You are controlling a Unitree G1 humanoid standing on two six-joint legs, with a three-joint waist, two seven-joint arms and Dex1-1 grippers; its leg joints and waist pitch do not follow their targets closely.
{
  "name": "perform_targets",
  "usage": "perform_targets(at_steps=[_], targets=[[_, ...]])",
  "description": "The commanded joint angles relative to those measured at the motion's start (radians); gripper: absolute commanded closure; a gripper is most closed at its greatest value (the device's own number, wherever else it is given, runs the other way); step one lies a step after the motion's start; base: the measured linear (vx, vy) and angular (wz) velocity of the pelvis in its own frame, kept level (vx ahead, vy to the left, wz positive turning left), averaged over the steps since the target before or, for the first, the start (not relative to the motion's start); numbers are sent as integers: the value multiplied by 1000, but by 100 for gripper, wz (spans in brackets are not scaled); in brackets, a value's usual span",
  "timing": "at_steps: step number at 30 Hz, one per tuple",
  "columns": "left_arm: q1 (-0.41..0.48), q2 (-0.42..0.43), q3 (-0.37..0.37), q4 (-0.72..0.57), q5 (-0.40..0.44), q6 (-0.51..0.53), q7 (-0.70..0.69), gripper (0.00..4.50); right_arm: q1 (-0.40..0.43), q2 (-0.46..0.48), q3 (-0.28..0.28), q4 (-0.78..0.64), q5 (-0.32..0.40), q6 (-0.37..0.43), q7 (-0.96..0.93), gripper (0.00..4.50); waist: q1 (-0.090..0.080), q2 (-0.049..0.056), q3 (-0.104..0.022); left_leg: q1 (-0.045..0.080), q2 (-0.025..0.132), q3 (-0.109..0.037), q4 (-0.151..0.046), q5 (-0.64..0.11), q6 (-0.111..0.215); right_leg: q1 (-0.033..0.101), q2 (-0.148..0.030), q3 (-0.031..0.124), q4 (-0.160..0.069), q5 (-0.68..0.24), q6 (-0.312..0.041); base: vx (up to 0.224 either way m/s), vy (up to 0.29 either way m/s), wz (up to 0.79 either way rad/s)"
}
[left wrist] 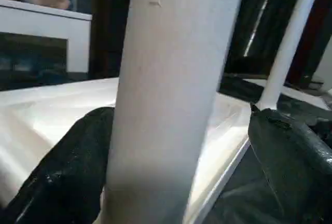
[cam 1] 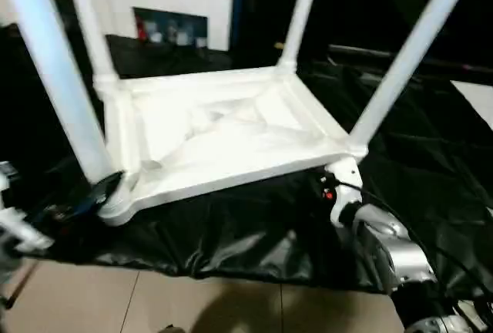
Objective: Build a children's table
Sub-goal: Rotate table base
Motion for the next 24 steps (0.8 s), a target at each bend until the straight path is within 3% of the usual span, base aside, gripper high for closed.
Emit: perform_targets(at_steps=[1, 4, 11, 14, 16, 18, 19, 24], targets=[[-34, -6, -50, -23, 29, 18, 7, 9, -27, 3, 6, 26, -14, -10, -14, 81, 0, 29, -45, 13, 23, -15, -81, -336, -50, 34, -54, 49, -72, -219, -151, 0, 0, 0], [-78, -4, -85, 1, 58, 34, 19, 9, -55, 17, 7, 68, -16, -21, -20, 81, -1, 31, -48, 14, 24, -15, -81, -328, -50, 34, -53, 47, -69, -207, -154, 0, 0, 0], [-98, 33, -167, -46, 10, 154, -43, 9, -160, 64, 20, 233, -46, -69, -26, 81, -3, 37, -47, 15, 23, -14, -79, -327, -61, 32, -53, 46, -64, -204, -182, 0, 0, 0], [-91, 49, -180, -80, -32, 211, -66, 9, -194, 80, 22, 274, -50, -80, -30, 81, -4, 32, -48, 14, 23, -14, -79, -329, -59, 33, -54, 47, -64, -212, -181, 0, 0, 0], [-80, 72, -197, -150, -112, 310, -96, 9, -240, 105, 28, 334, -54, -103, -30, 81, -4, 24, -48, 14, 23, -14, -78, -327, -56, 33, -55, 46, -61, -219, -186, 0, 0, 0], [-66, 93, -210, -207, -189, 394, -110, 9, -264, 127, 32, 359, -54, -117, -21, 81, -10, 29, -48, 11, 23, -14, -78, -323, -61, 33, -54, 46, -56, -211, -192, 0, 0, 0], [-58, 97, -219, -235, -214, 422, -111, 9, -272, 138, 36, 370, -54, -124, -9, 81, -13, 23, -48, 10, 23, -13, -78, -319, -59, 33, -54, 46, -57, -204, -193, 0, 0, 0], [-51, 60, -254, -308, -292, 503, -77, 9, -305, 196, 49, 433, -54, -166, 69, 81, -26, 24, -47, 6, 23, -11, -76, -299, -52, 36, -54, 49, -57, -202, -192, 0, 0, 0]])
